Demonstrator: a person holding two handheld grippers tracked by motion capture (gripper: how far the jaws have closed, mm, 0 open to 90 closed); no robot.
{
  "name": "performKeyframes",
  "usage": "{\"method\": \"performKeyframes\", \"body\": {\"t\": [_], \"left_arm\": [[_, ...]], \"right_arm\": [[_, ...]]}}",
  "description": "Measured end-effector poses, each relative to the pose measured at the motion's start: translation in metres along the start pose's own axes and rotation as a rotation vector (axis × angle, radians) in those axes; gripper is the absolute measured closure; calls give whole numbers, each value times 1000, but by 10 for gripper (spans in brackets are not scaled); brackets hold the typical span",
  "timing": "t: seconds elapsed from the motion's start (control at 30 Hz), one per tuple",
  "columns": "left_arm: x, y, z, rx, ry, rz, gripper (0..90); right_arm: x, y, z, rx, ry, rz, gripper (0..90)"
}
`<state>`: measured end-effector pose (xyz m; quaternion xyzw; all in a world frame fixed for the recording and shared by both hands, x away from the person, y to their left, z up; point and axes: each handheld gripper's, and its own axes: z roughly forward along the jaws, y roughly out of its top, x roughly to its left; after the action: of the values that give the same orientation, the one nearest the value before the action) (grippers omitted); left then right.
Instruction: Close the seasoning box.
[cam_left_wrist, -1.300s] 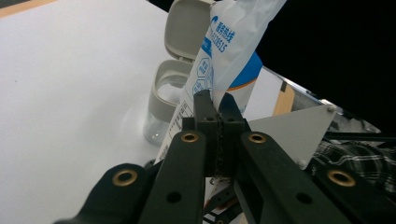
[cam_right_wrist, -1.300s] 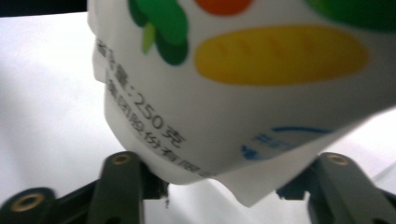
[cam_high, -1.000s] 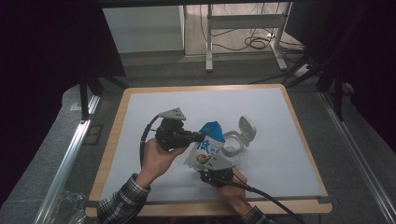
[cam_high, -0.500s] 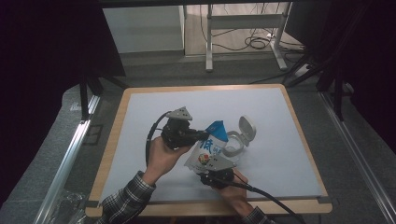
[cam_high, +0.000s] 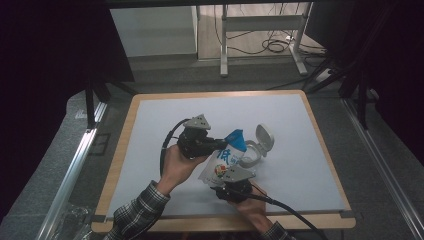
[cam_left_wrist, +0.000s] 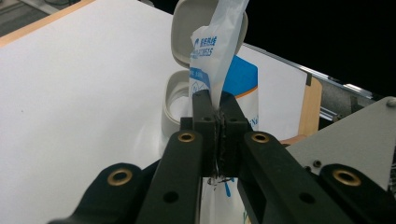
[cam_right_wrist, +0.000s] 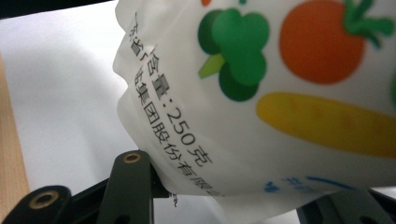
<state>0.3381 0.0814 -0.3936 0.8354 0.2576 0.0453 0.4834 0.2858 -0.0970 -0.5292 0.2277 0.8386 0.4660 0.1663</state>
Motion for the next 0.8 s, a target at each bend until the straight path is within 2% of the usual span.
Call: {"method": "performKeyframes", "body": {"t": [0.17,0.43,0.8], "left_arm": [[0,1,5,7,10,33,882],[1,3,11,-3,9,50,883],[-3,8,18,-6,0,66,884]], "right_arm": [[-3,0,-1,4,25,15,542],[-6,0,-2,2,74,46,543],[-7,2,-3,5,84,51,543]]}}
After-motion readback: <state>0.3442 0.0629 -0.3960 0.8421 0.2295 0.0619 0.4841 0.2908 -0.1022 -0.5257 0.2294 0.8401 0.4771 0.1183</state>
